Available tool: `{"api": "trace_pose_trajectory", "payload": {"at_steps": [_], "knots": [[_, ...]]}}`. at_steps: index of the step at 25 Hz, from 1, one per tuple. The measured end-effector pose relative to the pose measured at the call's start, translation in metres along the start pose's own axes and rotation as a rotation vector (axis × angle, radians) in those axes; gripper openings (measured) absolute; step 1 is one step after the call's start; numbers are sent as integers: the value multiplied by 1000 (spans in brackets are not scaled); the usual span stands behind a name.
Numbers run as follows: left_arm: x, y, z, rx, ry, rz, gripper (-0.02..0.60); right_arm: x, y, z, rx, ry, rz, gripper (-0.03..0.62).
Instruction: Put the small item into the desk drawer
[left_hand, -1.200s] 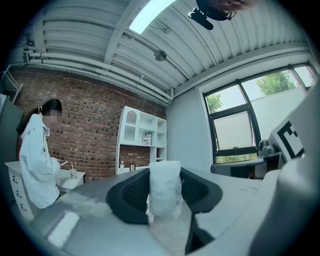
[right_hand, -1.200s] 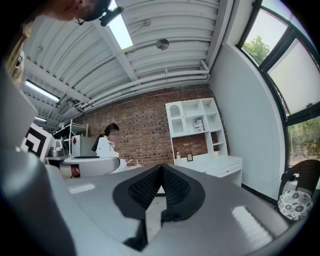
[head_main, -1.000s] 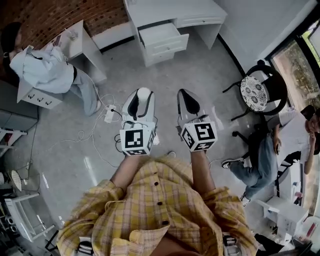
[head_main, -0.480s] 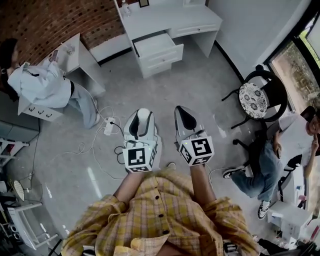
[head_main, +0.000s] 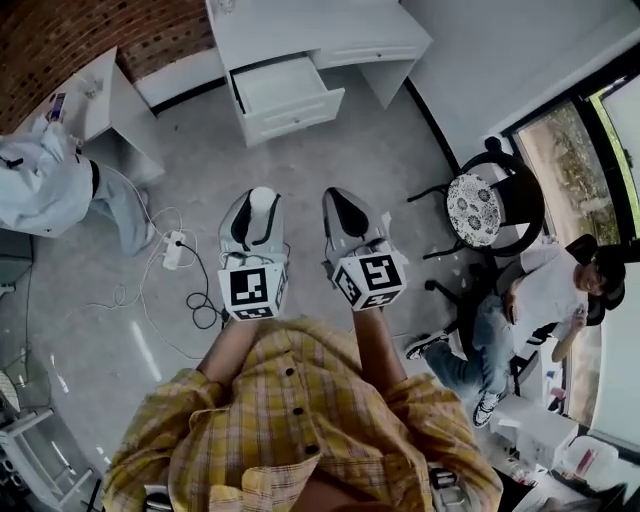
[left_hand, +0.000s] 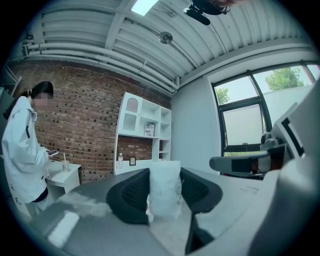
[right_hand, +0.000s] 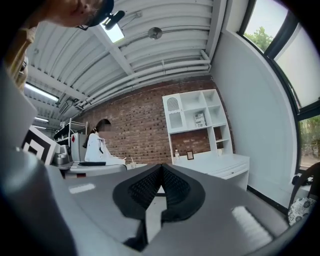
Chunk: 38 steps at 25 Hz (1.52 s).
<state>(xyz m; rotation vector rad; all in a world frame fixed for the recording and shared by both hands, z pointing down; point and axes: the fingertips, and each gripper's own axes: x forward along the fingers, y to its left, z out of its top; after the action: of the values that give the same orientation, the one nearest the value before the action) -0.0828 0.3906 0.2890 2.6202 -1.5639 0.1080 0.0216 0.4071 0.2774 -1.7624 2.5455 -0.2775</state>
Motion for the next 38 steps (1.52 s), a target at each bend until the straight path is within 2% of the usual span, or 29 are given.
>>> {"api": "trace_pose_trajectory", "payload": {"at_steps": [4,9,14,27,38], "knots": [[62,34,15,-5,7,-21,181,65,-17,17,-9,0,-8,-11],[140,77,32,-3,6,-51,179,138,-48,32,-17,16,-57,-11],[195,113,42,-15,14,-74,181,196,-68,40,-8,13,-97,-11],[279,129,30,-54,52,-103,179,269,-113,30,28,28,-103,-11],[392,159,5,-57,143,-50,179,372,-180,23,42,69,-29,-11]]}}
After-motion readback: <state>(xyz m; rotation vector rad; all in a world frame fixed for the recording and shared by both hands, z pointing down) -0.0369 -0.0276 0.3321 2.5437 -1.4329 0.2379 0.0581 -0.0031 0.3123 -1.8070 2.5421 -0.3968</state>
